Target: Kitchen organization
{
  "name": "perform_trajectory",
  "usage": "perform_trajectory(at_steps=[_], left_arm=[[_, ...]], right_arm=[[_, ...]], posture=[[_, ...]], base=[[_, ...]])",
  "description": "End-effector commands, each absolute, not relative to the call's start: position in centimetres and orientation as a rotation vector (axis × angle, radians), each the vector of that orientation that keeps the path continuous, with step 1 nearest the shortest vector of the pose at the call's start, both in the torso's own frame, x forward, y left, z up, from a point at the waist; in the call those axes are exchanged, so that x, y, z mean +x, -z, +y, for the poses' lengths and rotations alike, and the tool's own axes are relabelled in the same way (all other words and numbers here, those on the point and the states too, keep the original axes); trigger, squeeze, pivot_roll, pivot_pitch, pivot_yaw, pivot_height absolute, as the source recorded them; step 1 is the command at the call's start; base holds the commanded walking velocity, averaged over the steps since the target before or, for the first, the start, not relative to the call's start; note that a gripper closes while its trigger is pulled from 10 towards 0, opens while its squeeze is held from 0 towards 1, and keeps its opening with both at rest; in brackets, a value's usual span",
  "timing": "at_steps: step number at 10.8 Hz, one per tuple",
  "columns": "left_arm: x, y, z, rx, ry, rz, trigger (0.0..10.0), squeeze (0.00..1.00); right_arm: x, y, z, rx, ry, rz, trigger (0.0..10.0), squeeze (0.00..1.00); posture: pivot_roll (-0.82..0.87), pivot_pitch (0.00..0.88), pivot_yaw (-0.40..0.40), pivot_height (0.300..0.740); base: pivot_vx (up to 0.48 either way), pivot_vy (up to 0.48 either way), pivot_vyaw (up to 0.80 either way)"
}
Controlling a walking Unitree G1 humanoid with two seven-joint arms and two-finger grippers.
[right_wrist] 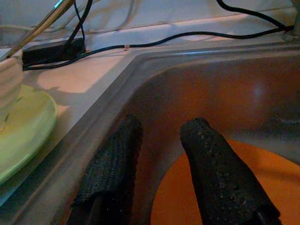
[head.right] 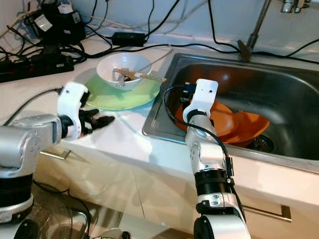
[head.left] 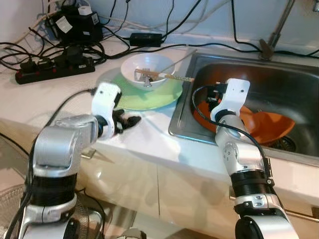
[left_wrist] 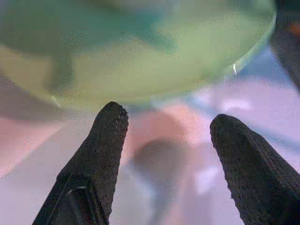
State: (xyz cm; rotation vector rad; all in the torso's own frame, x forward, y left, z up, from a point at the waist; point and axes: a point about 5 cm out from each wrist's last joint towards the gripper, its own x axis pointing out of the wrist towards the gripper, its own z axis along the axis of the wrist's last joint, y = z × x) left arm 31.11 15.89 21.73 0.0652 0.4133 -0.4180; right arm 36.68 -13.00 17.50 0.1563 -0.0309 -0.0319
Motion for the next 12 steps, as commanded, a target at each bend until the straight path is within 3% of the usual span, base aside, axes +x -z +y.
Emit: perform_trajectory(at_steps=[1, 4, 12], left_arm=[[31.2, -23.0, 16.0, 0.075, 0.383, 0.316, 10.0, 0.0], [32.2, -24.7, 15.3, 0.077, 0.367, 0.201, 10.0, 0.0], [38.7, -21.5, 14.0, 0.026, 0.351, 0.264, 10.0, 0.0]], right_arm=[[36.9, -17.9, -12.8, 0.162, 0.029, -0.042, 10.0, 0.0], [36.8, -18.0, -12.8, 0.158, 0.023, -0.047, 10.0, 0.0], [35.8, -17.6, -13.1, 0.142, 0.038, -0.035, 10.0, 0.0]], posture=[[0.28, 0.085, 0.062, 0.725], [0.26, 0.07, 0.061, 0.725], [0.18, 0.11, 0.072, 0.725]], base=[[0.0, 0.0, 0.0], [0.0, 0.0, 0.0], [0.0, 0.0, 0.0]])
